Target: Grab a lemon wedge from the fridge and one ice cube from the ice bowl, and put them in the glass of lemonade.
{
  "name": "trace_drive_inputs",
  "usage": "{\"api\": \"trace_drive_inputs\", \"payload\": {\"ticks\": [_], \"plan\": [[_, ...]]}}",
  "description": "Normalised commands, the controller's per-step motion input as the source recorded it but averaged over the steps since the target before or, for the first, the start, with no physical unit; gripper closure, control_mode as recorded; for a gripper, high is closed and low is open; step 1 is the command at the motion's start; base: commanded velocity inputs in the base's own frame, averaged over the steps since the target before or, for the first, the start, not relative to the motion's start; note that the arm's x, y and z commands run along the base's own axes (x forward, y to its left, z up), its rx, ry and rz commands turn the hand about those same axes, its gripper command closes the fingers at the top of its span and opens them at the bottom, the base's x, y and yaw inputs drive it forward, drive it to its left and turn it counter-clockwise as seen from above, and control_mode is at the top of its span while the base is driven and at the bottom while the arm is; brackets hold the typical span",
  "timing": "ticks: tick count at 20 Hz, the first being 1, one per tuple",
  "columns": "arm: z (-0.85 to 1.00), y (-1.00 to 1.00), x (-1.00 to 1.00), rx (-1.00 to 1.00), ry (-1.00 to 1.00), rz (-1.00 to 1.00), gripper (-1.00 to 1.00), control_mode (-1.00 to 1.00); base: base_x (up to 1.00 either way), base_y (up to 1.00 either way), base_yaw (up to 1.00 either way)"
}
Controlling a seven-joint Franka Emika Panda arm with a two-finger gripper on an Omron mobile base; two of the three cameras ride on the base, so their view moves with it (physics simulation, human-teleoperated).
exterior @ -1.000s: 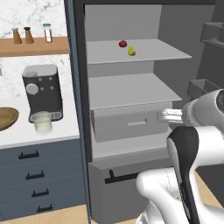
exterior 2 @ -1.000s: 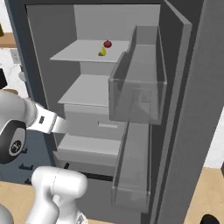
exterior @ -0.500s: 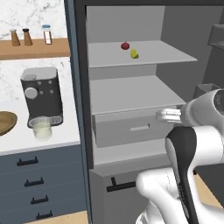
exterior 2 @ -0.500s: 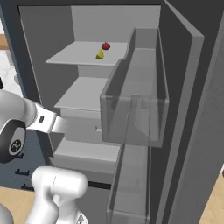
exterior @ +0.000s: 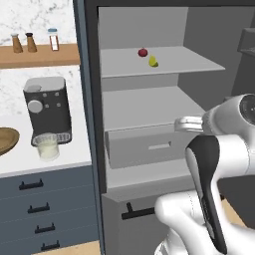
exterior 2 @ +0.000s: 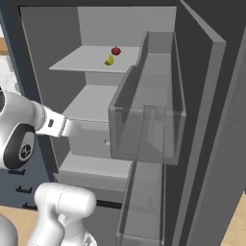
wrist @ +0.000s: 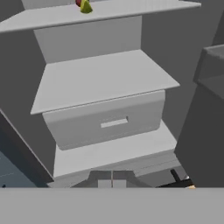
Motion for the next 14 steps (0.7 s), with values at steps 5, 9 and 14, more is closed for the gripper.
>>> {"api": "trace_drive_inputs", "payload": {"ticks": [5,9,14], "plan": [[0.46,0.00,0.01,0.00,-0.03,0.05,1.00,-1.00,0.00,0.00,0.00],[0.63,0.00,0.29,0.00,0.00,0.07,1.00,-1.00,0.00,0.00,0.00],[0.47,0.00,0.34,0.00,0.00,0.06,1.00,-1.00,0.00,0.00,0.00]]}}
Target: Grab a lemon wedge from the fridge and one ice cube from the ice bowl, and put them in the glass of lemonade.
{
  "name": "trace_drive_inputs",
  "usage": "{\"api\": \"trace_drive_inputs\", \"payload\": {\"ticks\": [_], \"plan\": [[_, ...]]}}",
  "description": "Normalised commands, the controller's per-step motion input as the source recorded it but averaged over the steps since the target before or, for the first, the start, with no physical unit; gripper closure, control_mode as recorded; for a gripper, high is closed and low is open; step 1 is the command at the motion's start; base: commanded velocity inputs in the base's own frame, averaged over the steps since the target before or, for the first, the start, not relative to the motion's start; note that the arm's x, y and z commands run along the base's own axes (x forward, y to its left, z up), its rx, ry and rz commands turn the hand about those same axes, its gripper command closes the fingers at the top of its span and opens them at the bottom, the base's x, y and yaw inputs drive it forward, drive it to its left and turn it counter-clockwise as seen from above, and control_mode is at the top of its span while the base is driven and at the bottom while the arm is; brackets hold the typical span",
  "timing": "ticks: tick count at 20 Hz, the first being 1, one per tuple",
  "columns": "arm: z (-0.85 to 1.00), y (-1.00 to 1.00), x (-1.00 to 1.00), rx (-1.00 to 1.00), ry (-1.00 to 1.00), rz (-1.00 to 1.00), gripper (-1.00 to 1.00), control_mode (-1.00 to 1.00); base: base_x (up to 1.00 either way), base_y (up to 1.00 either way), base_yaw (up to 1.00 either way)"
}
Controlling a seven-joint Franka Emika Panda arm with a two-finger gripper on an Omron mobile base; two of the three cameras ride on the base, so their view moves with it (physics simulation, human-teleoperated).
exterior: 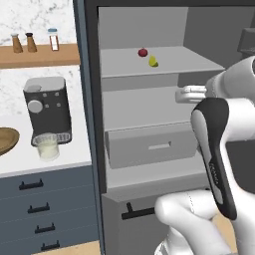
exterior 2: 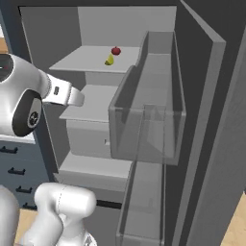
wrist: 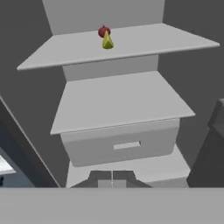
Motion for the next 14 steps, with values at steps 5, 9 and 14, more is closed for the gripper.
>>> {"api": "trace_drive_inputs", "payload": {"ticks": [5,9,14], "plan": [[0.20,0.00,0.42,-0.02,-0.07,0.00,1.00,-1.00,0.00,0.00,0.00],[0.08,0.00,0.33,-0.05,-0.20,0.00,1.00,-1.00,0.00,0.00,0.00],[0.12,-0.01,0.49,-0.01,-0.15,0.00,1.00,-1.00,0.00,0.00,0.00]]}}
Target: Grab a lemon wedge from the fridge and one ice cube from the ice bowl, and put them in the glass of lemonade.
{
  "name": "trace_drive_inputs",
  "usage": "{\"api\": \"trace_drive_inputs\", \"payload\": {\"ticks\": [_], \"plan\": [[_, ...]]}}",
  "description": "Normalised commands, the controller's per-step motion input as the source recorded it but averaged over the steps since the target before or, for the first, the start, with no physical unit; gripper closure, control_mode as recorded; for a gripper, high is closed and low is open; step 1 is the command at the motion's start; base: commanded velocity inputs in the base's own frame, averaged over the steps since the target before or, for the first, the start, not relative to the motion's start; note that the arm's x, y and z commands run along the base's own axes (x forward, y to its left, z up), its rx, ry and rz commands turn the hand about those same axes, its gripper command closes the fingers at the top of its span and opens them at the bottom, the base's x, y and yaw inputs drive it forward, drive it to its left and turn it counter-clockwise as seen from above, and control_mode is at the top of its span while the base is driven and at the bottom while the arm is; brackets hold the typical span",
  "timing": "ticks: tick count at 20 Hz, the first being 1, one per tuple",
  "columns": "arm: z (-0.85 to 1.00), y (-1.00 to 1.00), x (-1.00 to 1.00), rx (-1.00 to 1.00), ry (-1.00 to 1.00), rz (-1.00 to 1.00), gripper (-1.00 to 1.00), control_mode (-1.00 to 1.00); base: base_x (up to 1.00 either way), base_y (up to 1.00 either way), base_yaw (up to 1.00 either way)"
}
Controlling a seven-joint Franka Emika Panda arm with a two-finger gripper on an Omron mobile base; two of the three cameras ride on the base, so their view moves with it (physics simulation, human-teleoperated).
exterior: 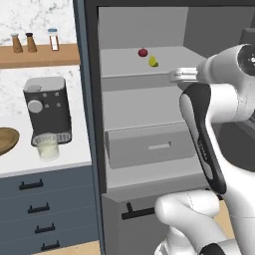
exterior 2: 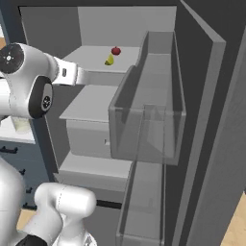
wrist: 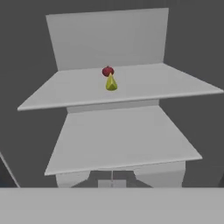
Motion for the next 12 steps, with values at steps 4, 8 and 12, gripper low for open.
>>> {"api": "trace_drive_inputs", "payload": {"ticks": [4,8,12], "plan": [[0.24,-0.02,0.44,0.00,0.00,0.00,1.00,-1.00,0.00,0.00,0.00],[0.26,0.00,0.33,0.00,0.02,0.00,1.00,-1.00,0.00,0.00,0.00],[0.06,0.00,0.44,0.00,0.01,0.00,-1.00,-1.00,0.00,0.00,0.00]]}}
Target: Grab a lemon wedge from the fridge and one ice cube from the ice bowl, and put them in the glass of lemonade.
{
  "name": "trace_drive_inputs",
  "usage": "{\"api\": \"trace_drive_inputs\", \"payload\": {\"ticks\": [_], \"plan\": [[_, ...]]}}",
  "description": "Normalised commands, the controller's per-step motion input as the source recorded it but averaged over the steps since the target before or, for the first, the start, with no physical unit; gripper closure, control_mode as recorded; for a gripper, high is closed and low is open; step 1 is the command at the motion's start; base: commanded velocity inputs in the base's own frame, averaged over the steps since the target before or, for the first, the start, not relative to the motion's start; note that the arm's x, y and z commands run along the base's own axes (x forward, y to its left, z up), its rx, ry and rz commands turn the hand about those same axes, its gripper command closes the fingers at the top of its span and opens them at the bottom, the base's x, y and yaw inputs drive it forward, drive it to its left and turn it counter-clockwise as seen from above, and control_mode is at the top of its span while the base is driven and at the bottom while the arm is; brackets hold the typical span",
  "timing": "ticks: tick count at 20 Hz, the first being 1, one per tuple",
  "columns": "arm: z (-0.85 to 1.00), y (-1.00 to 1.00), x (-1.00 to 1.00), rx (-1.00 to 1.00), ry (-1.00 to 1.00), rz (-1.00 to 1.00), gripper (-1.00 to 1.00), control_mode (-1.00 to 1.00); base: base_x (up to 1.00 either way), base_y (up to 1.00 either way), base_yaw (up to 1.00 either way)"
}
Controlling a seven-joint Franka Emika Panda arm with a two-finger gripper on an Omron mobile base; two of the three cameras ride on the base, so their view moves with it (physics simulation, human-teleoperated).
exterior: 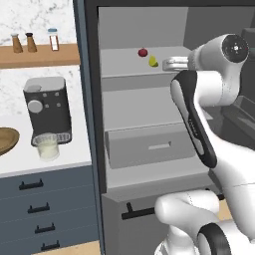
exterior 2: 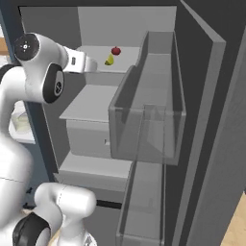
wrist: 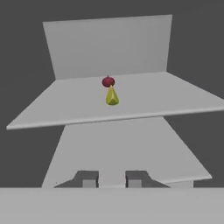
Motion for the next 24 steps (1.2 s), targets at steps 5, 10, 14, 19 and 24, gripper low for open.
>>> {"api": "trace_drive_inputs", "payload": {"ticks": [5,10,14,19,24], "plan": [[0.00,-0.04,0.59,0.00,0.00,0.00,-1.00,-1.00,0.00,0.00,0.00],[-0.07,-0.12,0.54,0.00,0.00,0.00,-1.00,-1.00,0.00,0.00,0.00],[-0.23,-0.12,0.63,0.00,0.04,0.00,-1.00,-1.00,0.00,0.00,0.00],[-0.26,0.00,0.73,0.00,0.11,0.00,-1.00,-1.00,0.00,0.00,0.00],[-0.05,0.00,0.63,0.00,0.11,0.00,-1.00,-1.00,0.00,0.00,0.00]]}}
